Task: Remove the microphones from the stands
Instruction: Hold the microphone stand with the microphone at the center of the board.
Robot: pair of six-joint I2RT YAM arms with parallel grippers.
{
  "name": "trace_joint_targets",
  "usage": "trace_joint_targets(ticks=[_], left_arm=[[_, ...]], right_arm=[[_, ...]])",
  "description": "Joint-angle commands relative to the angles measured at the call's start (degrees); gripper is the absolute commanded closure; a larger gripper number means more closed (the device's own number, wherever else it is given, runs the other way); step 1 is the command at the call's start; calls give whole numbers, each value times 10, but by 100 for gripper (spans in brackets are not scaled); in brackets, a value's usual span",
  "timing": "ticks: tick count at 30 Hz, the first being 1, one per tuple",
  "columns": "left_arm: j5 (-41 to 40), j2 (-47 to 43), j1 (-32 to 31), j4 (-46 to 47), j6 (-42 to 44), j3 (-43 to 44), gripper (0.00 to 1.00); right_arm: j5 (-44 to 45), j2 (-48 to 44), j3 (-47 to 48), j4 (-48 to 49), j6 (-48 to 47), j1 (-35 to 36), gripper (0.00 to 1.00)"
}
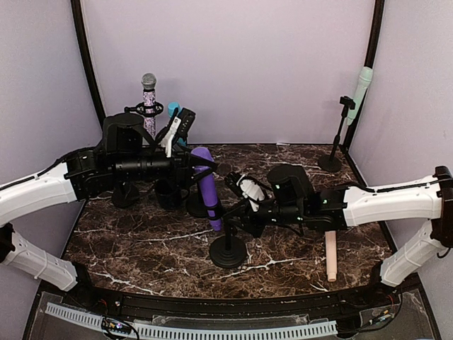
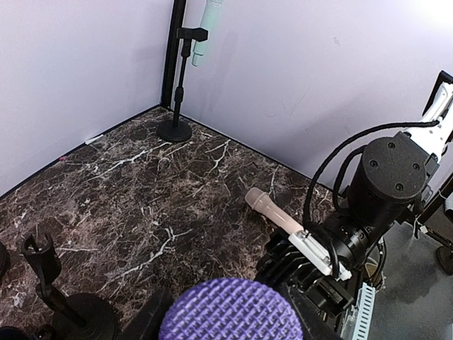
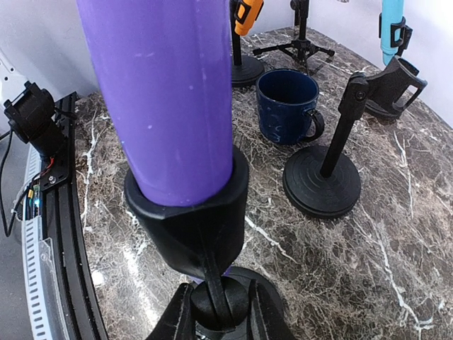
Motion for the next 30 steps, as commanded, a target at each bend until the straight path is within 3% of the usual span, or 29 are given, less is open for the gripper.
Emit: trace_joint_targets(ticks=[1, 30], left_arm=[[8, -11, 2, 45, -2, 35, 96], [109, -39, 56, 98, -2, 21, 100]], right_arm=[[-14, 20, 3, -53, 7, 18, 100], [-17, 26, -5, -68, 16, 22, 100]])
